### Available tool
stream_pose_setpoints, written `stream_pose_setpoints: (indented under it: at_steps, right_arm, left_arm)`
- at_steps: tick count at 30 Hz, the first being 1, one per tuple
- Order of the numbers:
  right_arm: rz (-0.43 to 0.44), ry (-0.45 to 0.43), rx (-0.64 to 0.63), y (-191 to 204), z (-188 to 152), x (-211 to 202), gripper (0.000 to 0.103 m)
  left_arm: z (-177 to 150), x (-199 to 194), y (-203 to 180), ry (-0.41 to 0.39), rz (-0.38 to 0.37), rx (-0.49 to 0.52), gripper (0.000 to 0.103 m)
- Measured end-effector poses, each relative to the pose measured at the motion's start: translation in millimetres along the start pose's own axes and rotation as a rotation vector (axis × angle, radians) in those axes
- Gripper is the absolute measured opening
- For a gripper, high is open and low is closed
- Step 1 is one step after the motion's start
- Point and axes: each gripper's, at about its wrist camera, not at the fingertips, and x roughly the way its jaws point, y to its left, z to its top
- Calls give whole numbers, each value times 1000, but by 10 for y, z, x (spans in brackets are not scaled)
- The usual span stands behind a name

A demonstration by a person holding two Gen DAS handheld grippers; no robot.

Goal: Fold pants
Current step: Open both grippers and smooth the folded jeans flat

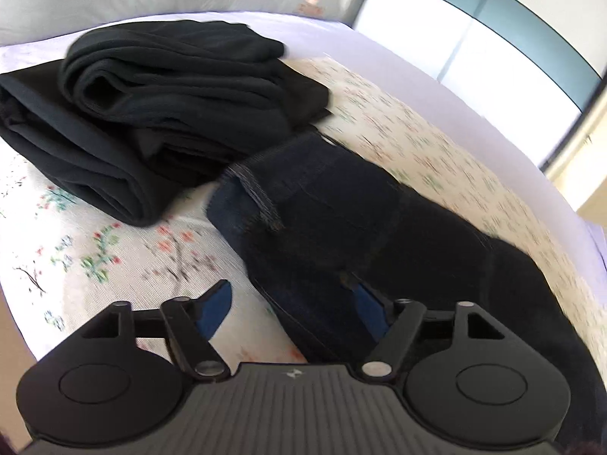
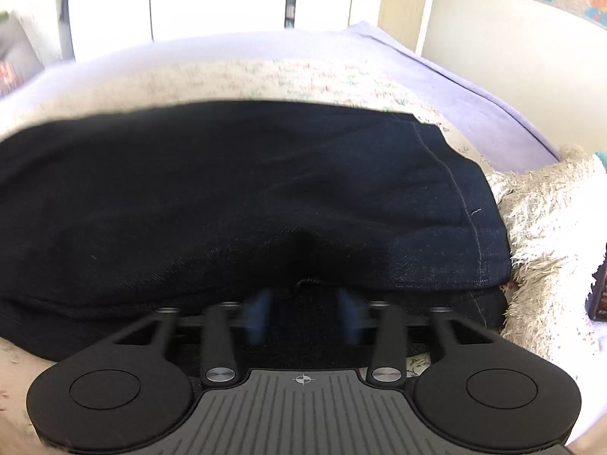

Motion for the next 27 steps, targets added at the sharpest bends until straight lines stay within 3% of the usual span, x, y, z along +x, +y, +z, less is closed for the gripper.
stream_pose_setpoints:
  at_steps: [2, 5, 8, 10, 12, 13, 16, 19, 22, 26, 27]
  right_arm:
    - [10, -29, -12, -42, -3, -101, 55]
    - [28, -42, -8, -178, -20, -179, 68]
    - [-14, -43, -10, -340, -19, -189, 69]
    - [-43, -43, -79, -354, -13, -160, 70]
    - [-43, -50, -187, -327, -22, -161, 83]
    - [-37, -62, -249, -295, -39, -165, 84]
    - [-23, -91, -407, -160, -90, -152, 85]
    - [-77, -78, -548, -65, -180, -9, 85]
    - [-173, -102, -671, -41, -269, 168, 85]
    - [-221, -160, -770, -67, -290, 294, 82]
    - [-221, -171, -790, -87, -288, 311, 77]
  left_arm:
    - [-63, -55, -92, 6, -35, 36, 103]
    - [-198, -153, -324, -8, -67, 132, 103]
    - [-390, -218, -642, -6, -125, 271, 103]
    - [-568, -260, -885, -2, -172, 384, 103]
    - [-783, -303, -1152, -5, -211, 510, 103]
    - [-908, -326, -1278, -9, -231, 577, 103]
    - [-1262, -367, -1648, -21, -283, 768, 103]
    - [-1601, -425, -1940, -45, -339, 933, 103]
    - [-1882, -481, -2169, -59, -400, 1044, 103]
    - [-2205, -537, -2427, -82, -480, 1162, 103]
    - [-2290, -551, -2485, -93, -493, 1196, 103]
